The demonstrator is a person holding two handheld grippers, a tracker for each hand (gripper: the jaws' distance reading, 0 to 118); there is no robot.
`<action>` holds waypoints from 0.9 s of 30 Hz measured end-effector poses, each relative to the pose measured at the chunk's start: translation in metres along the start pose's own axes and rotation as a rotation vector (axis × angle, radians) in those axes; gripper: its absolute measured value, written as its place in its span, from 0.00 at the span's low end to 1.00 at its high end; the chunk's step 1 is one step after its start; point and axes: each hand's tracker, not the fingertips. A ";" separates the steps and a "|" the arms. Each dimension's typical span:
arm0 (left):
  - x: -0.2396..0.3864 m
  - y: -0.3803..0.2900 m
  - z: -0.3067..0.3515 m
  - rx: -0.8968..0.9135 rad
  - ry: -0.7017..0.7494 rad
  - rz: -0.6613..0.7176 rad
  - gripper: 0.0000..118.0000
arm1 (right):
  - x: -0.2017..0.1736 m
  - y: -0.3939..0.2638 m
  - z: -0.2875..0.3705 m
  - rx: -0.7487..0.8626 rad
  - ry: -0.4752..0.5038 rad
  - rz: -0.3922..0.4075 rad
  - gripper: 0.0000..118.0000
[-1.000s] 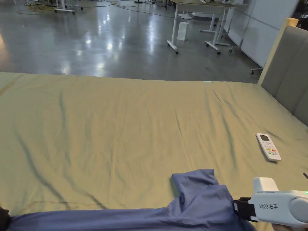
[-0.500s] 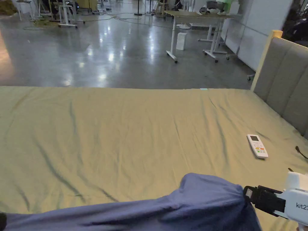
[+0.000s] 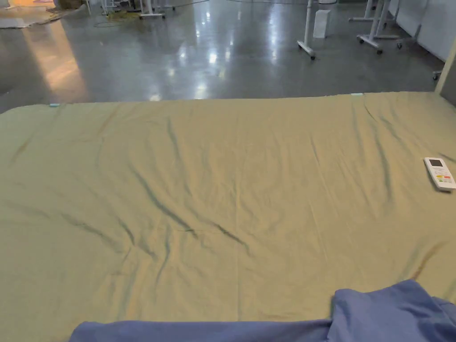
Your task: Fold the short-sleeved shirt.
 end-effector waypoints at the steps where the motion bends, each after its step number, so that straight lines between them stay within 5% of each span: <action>1: -0.001 -0.005 -0.008 -0.017 0.013 0.006 0.04 | 0.003 -0.007 -0.006 -0.011 -0.007 -0.006 0.01; 5: -0.004 -0.014 -0.028 -0.022 0.042 0.010 0.10 | 0.007 -0.025 -0.022 -0.042 -0.040 -0.022 0.01; 6: -0.010 -0.015 -0.030 -0.020 0.046 0.010 0.21 | 0.006 -0.029 -0.024 -0.040 -0.037 -0.017 0.01; 7: -0.011 -0.015 -0.032 -0.021 0.049 0.011 0.43 | -0.002 -0.032 -0.024 -0.049 -0.044 0.001 0.06; 9: -0.011 -0.012 -0.028 -0.021 0.081 -0.005 0.77 | -0.005 -0.036 -0.023 -0.050 -0.046 0.019 0.32; 10: -0.011 -0.013 -0.025 -0.008 0.109 -0.022 0.82 | -0.007 -0.036 -0.019 -0.037 -0.051 0.029 0.48; 14: 0.018 -0.002 0.026 0.179 0.196 -0.148 0.81 | -0.036 -0.020 0.017 0.087 -0.120 0.131 0.54; 19: 0.101 0.012 0.106 0.510 0.274 -0.420 0.81 | -0.118 0.003 0.081 0.351 -0.174 0.414 0.54; 25: 0.163 -0.013 0.142 0.741 0.262 -0.407 0.79 | -0.191 -0.007 0.122 0.635 -0.010 0.495 0.55; 27: 0.183 -0.021 0.141 0.733 0.233 -0.417 0.73 | -0.205 -0.010 0.120 0.632 0.000 0.462 0.55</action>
